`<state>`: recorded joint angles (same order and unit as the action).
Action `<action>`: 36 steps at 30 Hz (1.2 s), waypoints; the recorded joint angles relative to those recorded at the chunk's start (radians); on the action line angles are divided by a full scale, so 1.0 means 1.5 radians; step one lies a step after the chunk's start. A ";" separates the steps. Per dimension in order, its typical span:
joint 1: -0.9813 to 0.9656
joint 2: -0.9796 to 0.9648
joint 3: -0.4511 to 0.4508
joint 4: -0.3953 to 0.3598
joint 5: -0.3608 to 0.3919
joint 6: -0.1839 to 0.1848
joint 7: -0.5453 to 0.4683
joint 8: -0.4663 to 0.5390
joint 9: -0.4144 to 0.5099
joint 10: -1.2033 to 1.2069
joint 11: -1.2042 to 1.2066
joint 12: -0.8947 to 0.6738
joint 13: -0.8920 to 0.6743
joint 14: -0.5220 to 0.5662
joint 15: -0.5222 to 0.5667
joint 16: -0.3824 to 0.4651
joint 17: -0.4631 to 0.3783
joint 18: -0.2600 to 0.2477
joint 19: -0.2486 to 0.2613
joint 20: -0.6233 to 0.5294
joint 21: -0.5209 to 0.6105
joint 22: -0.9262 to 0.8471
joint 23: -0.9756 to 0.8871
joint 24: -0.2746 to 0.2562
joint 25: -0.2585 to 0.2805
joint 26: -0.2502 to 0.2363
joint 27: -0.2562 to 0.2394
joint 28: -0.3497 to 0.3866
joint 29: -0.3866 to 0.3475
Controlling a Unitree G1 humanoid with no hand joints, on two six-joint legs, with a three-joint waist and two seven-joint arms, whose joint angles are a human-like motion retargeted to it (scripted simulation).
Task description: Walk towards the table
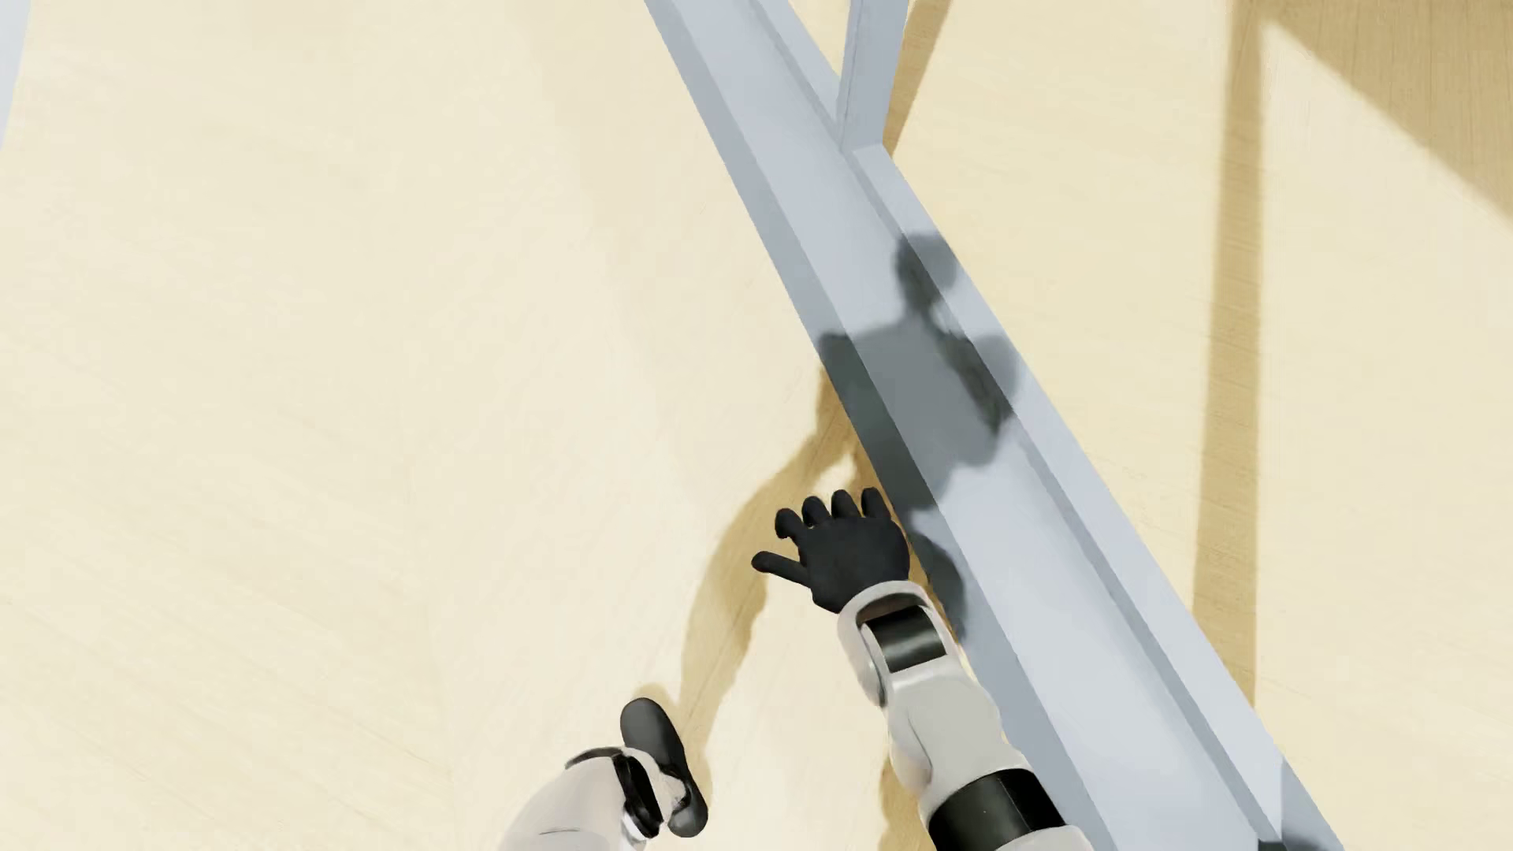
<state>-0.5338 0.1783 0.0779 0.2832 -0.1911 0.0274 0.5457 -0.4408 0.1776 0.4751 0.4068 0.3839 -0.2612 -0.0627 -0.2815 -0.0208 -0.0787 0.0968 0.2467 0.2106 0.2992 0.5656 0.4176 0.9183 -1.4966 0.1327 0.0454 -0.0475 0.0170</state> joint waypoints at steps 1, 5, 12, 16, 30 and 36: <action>0.007 -0.004 0.004 -0.030 -0.029 -0.005 0.011 -0.005 0.002 0.011 0.056 0.004 0.007 0.015 0.037 -0.025 -0.014 0.035 0.001 -0.029 0.004 -0.017 -0.006 -0.007 0.022 -0.017 0.009 -0.010 0.008; 0.051 -0.132 -0.015 -0.183 -0.148 -0.045 -0.049 0.140 0.011 0.100 0.465 0.014 0.099 -0.095 0.244 -0.059 -0.034 0.072 -0.081 -0.075 -0.057 0.015 0.076 -0.059 0.043 0.016 0.106 -0.037 0.014; 0.303 -0.459 -0.074 -0.324 -0.080 -0.066 -0.304 0.237 0.001 -0.019 0.494 -0.112 0.387 -0.175 0.184 0.069 0.022 0.053 -0.181 -0.036 -0.199 0.100 0.246 0.005 0.164 0.064 0.184 -0.002 0.087; 0.440 -0.493 -0.095 -0.317 0.068 -0.071 -0.386 0.225 0.002 -0.112 -0.050 -0.178 0.479 -0.198 0.238 0.100 0.011 0.049 -0.103 -0.031 -0.145 0.100 0.288 -0.024 0.071 0.049 0.111 0.047 0.163; 0.120 -0.229 -0.052 -0.049 0.153 0.037 -0.219 0.170 0.001 0.515 -0.021 -0.151 0.161 0.030 0.123 0.047 -0.059 -0.021 -0.209 -0.162 -0.148 -0.047 0.306 -0.046 -0.062 -0.056 0.101 0.006 0.149; 0.056 -0.034 -0.017 -0.144 0.196 0.051 -0.219 0.135 -0.024 -0.184 -0.104 -0.134 -0.063 0.050 0.019 0.058 -0.076 -0.076 -0.186 -0.106 -0.201 -0.069 0.221 -0.104 0.060 0.032 0.127 0.059 0.032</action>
<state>-0.4496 0.1269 0.0525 0.0674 0.1031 0.1034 0.2167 -0.2390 0.1415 0.1990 0.2500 0.1834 -0.3562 0.0116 -0.2530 0.0669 -0.1932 -0.0179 -0.0315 0.0518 -0.0022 0.4623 0.7488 0.7627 -1.4073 0.1804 0.2365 0.0412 0.0644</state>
